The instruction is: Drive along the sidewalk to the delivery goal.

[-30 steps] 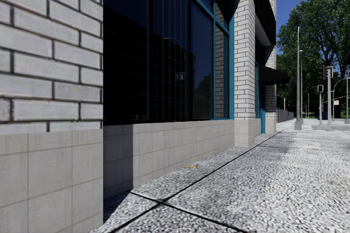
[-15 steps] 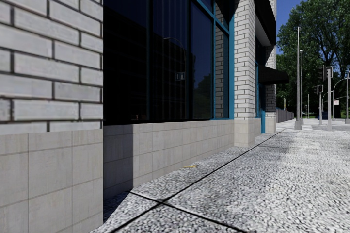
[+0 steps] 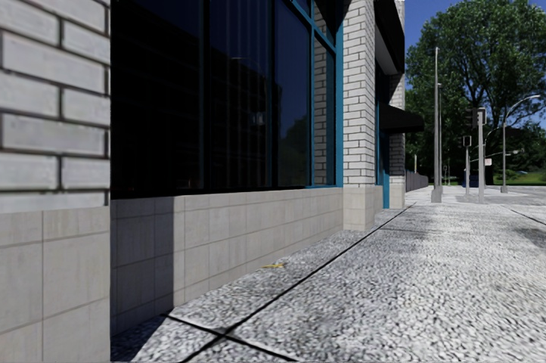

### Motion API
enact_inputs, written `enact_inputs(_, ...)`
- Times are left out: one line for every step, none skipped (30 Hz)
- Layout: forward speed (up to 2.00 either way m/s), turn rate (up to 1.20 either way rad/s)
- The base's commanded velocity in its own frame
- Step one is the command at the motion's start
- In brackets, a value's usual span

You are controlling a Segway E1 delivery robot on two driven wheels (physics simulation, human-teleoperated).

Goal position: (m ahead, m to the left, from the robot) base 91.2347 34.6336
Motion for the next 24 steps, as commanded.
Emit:
enact_inputs(0.81, -0.51)
enact_inputs(0.82, -0.51)
enact_inputs(0.83, -0.51)
enact_inputs(0.83, -0.51)
enact_inputs(0.87, -0.51)
enact_inputs(0.95, -0.51)
enact_inputs(0.98, -0.51)
enact_inputs(1.00, -0.51)
enact_inputs(1.00, -0.51)
enact_inputs(1.03, -0.51)
enact_inputs(1.06, -0.51)
enact_inputs(1.09, -0.51)
enact_inputs(1.10, -0.51)
enact_inputs(1.10, -0.51)
enact_inputs(1.11, -0.51)
enact_inputs(1.12, -0.51)
enact_inputs(1.12, -0.51)
enact_inputs(1.12, -0.51)
enact_inputs(1.12, -0.51)
enact_inputs(1.12, -0.51)
enact_inputs(1.14, -0.51)
enact_inputs(1.15, -0.51)
enact_inputs(1.15, -0.51)
enact_inputs(1.16, -0.51)
